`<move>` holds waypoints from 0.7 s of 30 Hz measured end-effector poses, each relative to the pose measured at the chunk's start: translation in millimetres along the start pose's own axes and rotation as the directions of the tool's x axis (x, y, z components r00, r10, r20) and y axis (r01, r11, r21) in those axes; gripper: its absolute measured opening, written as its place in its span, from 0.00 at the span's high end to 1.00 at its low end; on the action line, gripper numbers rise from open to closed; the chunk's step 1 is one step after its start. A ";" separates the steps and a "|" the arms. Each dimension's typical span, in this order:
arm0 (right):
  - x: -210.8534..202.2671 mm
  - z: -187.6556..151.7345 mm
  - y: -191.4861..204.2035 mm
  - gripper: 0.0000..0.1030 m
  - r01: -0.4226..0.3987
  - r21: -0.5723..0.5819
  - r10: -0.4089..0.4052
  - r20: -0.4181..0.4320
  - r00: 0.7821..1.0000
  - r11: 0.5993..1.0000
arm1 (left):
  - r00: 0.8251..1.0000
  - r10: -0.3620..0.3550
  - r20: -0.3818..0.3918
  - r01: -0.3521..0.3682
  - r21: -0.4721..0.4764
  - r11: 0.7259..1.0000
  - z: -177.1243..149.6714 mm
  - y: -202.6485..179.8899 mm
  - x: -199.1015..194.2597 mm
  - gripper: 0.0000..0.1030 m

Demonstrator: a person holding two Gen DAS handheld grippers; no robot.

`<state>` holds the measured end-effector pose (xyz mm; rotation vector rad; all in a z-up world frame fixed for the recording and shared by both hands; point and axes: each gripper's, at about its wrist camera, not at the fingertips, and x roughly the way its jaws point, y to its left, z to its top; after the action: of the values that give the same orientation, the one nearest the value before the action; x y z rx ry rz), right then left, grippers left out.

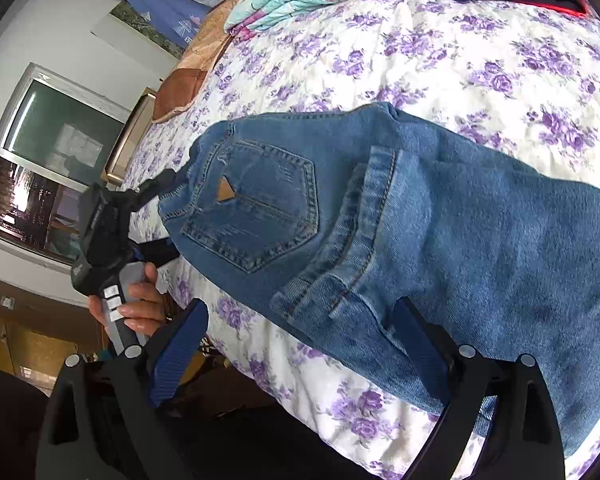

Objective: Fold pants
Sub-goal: 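Grasp the dark ribbed waistband with the left gripper and lift it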

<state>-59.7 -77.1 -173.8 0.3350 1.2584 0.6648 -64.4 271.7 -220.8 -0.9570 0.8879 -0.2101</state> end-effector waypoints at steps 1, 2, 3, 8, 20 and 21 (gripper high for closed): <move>0.9 1.6 1.1 0.09 -0.004 0.000 0.004 0.004 1.000 1.000 | 1.000 0.004 -0.008 -0.004 -0.012 1.000 0.7 2.9 1.0 0.17; 1.4 2.5 2.3 0.09 -0.005 -0.001 0.005 0.003 1.000 1.000 | 1.000 -0.001 -0.009 0.001 -0.020 1.000 0.2 5.1 -0.7 0.19; 2.3 3.6 3.7 0.09 -0.007 -0.004 0.007 0.000 1.000 1.000 | 1.000 -0.017 -0.006 0.017 -0.028 0.999 -1.2 6.1 -3.5 0.20; 2.9 7.9 11.0 0.09 -0.013 -0.039 0.013 0.008 1.000 0.999 | 1.000 -0.003 -0.009 0.002 -0.020 1.000 -4.0 3.5 1.3 0.20; -4.5 12.4 20.6 0.09 -0.001 -0.099 0.005 0.040 0.999 0.995 | 0.997 0.072 -0.040 -0.072 -0.015 0.997 3.9 -1.4 13.2 0.68; -3.4 13.2 21.5 0.09 -0.004 -0.100 0.009 0.043 0.999 0.995 | 0.995 0.093 -0.032 -0.093 0.003 0.996 3.5 -6.4 13.4 0.69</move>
<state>-53.7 -61.1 -155.0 0.2698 1.1792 0.7196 -51.9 263.2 -222.4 -0.9109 0.9597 -0.1472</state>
